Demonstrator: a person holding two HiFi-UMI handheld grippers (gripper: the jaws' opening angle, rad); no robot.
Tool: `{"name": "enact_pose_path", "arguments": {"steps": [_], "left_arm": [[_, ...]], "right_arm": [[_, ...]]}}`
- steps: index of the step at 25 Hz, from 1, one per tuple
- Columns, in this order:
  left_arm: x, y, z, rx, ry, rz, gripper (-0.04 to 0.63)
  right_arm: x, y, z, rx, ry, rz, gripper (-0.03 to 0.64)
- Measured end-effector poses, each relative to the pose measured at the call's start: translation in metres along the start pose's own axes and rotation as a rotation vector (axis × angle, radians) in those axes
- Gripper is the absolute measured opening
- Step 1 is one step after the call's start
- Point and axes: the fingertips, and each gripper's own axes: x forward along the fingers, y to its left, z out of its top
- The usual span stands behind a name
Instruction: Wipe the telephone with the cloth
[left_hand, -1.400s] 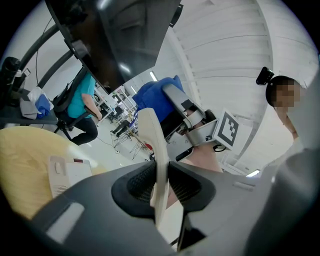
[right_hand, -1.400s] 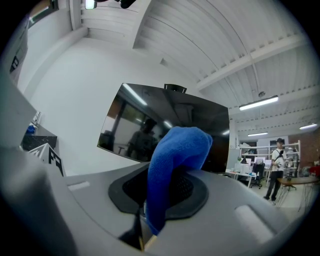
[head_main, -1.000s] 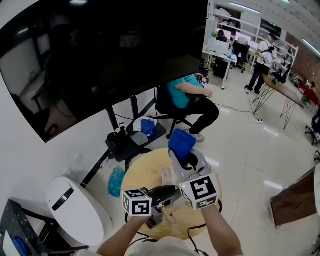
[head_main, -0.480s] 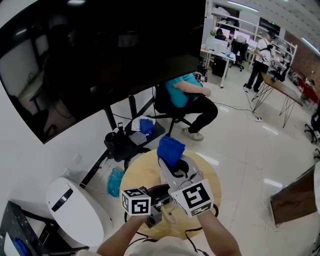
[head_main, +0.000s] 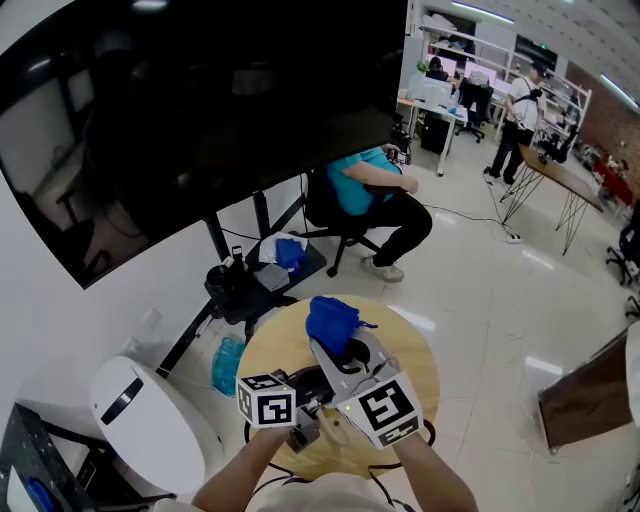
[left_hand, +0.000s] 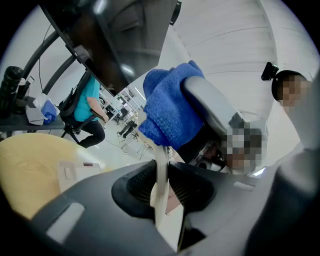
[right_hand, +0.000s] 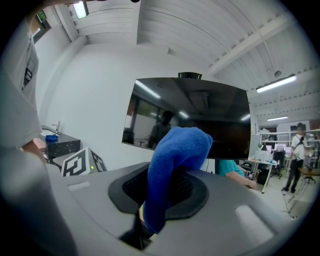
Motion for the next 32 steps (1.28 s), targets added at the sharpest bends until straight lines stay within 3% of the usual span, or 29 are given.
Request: {"name": "enact_pose_path", "arguments": {"steps": [9, 15, 20, 27, 32], "left_arm": [[0.001, 0.001, 0.004, -0.012, -0.017, -0.006, 0.077], [-0.003, -0.005, 0.008, -0.021, -0.03, -0.027, 0.077], [-0.007, -0.01, 0.011, -0.025, -0.034, -0.039, 0.077], [-0.015, -0.029, 0.011, -0.023, -0.012, -0.087, 0.077], [-0.017, -0.045, 0.017, -0.011, 0.002, -0.14, 0.077]], "right_arm": [[-0.008, 0.001, -0.001, 0.013, -0.014, -0.005, 0.061], [-0.038, -0.052, 0.027, -0.067, -0.137, -0.192, 0.061], [-0.049, -0.098, 0.001, -0.098, -0.139, -0.286, 0.061], [-0.046, -0.096, -0.042, -0.125, -0.11, -0.252, 0.061], [-0.025, -0.073, -0.071, -0.191, -0.07, -0.171, 0.061]]}}
